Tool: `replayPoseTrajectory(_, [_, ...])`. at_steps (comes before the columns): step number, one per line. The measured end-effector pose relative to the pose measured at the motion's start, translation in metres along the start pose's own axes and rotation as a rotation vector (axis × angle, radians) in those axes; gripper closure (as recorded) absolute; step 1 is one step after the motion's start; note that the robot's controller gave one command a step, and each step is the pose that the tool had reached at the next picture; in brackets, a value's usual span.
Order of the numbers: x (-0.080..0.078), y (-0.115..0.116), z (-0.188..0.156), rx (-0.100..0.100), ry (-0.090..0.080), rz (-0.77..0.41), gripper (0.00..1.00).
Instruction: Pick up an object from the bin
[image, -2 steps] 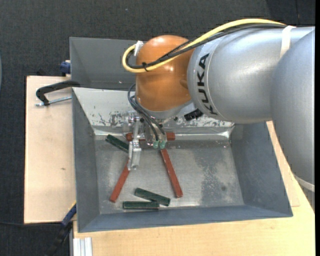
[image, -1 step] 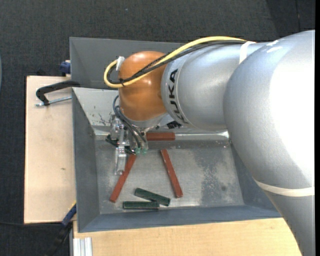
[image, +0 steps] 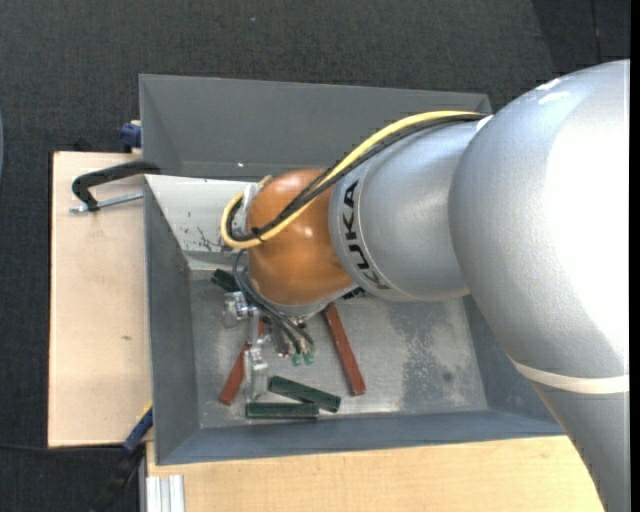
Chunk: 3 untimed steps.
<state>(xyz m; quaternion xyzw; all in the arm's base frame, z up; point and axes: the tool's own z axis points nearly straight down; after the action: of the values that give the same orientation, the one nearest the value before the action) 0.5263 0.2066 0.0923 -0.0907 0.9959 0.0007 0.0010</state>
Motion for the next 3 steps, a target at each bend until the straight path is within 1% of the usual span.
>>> replayPoseTrajectory(1, [0.001,-0.026,0.012,-0.002,0.003,-0.122,0.0])
replayPoseTrajectory(2, [0.029,-0.002,0.019,0.001,-0.009,-0.461,1.0])
replayPoseTrajectory(3, [0.029,-0.003,0.02,0.001,-0.009,-0.46,1.0])
